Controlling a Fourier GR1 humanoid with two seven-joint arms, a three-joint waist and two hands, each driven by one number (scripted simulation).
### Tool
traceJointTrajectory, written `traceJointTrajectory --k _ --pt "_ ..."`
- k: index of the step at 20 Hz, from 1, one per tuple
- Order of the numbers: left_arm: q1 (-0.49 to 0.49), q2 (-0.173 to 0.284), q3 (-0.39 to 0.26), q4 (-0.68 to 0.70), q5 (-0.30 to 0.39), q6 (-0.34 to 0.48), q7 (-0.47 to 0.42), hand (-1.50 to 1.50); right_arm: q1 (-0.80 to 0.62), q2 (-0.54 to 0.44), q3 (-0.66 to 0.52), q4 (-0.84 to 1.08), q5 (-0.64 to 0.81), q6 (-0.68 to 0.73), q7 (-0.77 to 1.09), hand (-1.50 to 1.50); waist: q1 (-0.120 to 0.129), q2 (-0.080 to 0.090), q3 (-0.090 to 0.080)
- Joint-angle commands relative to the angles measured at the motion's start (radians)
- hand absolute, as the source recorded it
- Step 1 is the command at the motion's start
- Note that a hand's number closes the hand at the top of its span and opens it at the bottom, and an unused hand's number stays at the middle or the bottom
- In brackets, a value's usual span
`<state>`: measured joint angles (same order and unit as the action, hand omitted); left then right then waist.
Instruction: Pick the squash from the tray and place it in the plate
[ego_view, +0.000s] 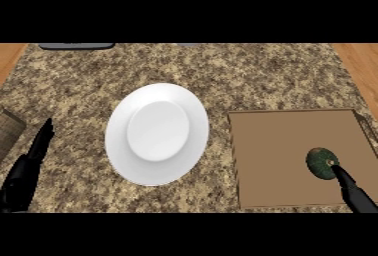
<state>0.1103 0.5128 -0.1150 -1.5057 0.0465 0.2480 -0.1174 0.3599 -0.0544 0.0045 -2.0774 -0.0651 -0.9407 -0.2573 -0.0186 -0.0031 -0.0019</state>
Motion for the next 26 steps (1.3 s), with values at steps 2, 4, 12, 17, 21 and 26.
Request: traceJointTrajectory --k 2,4,12,17,21,26 --pt "-0.024 -0.030 -0.017 0.007 -0.019 0.009 -0.002 0.00 0.245 -0.097 0.128 -0.063 0.121 0.016 0.186 -1.50 0.004 0.006 -0.002" --pt "-0.008 -0.011 0.005 0.043 -0.013 -0.013 -0.040 0.00 0.312 -0.188 0.096 -0.087 0.127 0.062 0.277 -1.50 0.009 0.007 -0.003" --pt "-0.020 -0.038 -0.012 0.006 -0.036 -0.014 -0.011 0.00 0.267 -0.401 0.034 -0.175 0.242 0.136 0.799 -1.50 0.039 0.011 -0.001" --pt "-0.039 -0.036 0.008 0.037 -0.041 -0.038 -0.017 0.00 0.094 -0.510 -0.031 -0.108 0.206 0.273 1.025 -1.50 0.035 0.008 0.000" --pt "-0.064 -0.040 0.039 0.087 -0.019 -0.080 -0.043 0.00 0.056 -0.528 0.004 -0.041 0.197 0.366 1.063 -1.50 0.023 0.007 0.001" --pt "-0.053 -0.058 0.026 0.034 -0.055 -0.062 0.013 0.00 -0.045 -0.557 0.021 0.126 0.153 0.502 1.047 -1.50 0.025 0.005 0.002"
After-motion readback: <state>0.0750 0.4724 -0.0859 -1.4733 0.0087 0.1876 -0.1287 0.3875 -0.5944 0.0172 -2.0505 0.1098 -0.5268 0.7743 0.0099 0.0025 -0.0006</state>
